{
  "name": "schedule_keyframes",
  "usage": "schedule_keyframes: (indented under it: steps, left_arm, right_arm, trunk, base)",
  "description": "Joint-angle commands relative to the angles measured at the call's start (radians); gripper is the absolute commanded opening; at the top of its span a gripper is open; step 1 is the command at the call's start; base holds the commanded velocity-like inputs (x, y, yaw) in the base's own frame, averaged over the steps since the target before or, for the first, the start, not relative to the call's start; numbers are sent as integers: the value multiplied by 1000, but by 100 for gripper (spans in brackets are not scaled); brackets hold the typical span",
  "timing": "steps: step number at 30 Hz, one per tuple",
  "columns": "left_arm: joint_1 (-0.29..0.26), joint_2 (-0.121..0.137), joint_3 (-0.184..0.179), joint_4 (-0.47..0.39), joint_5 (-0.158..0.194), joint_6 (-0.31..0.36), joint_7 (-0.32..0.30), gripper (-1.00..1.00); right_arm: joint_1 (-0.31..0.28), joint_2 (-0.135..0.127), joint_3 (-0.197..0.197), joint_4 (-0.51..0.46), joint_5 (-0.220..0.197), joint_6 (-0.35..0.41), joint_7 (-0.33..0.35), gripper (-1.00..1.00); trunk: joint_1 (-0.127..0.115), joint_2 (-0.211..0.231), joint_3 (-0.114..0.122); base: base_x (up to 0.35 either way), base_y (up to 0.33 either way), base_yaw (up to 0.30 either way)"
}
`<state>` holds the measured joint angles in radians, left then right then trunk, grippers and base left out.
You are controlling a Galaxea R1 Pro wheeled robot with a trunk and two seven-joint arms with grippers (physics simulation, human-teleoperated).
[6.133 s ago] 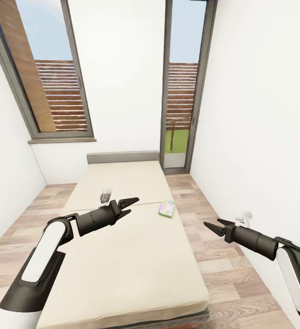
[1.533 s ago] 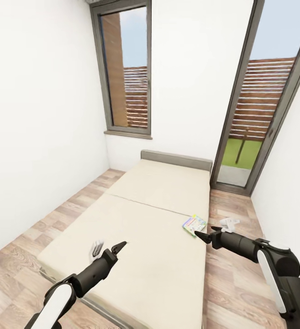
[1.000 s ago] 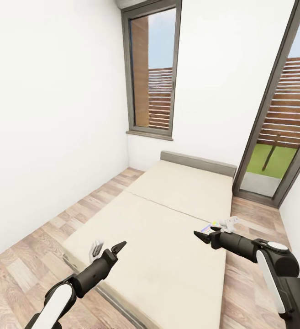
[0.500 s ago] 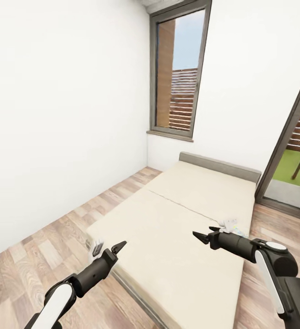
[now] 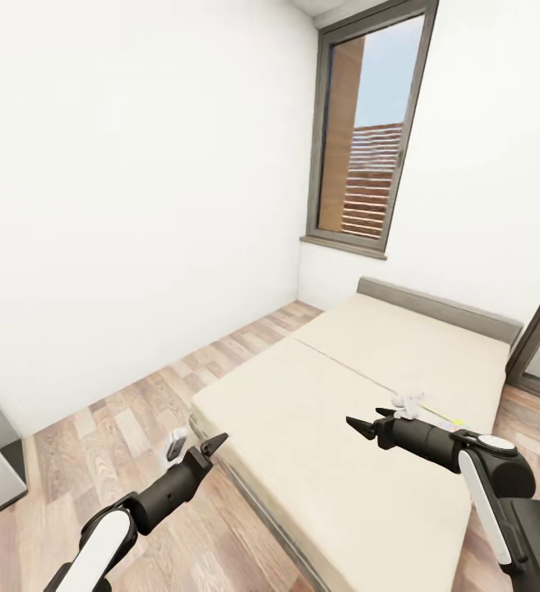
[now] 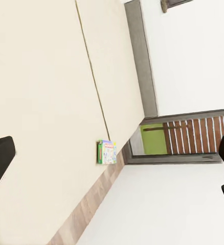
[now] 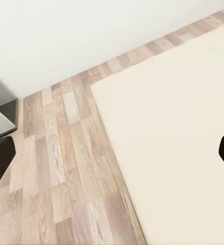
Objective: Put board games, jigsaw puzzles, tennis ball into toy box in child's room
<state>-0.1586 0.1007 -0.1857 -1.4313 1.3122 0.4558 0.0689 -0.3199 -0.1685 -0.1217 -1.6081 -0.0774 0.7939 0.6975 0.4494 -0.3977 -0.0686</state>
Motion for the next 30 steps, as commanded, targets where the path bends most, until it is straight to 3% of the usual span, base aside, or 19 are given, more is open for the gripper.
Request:
schedule_keyframes:
  steps: [1, 30]
  left_arm:
    - [-1, 1, -1, -1, 10, 2, 7, 100]
    - [-1, 5, 4, -1, 11, 6, -22, 100]
  right_arm:
    - [-1, 0, -1, -1, -8, 8, -1, 100]
    - [-1, 0, 22, 0, -7, 8, -1, 100]
  trunk:
    - [1, -2, -2]
    - [1, -2, 9]
  base:
    - [-24, 0, 285]
    - [-4, 0, 285]
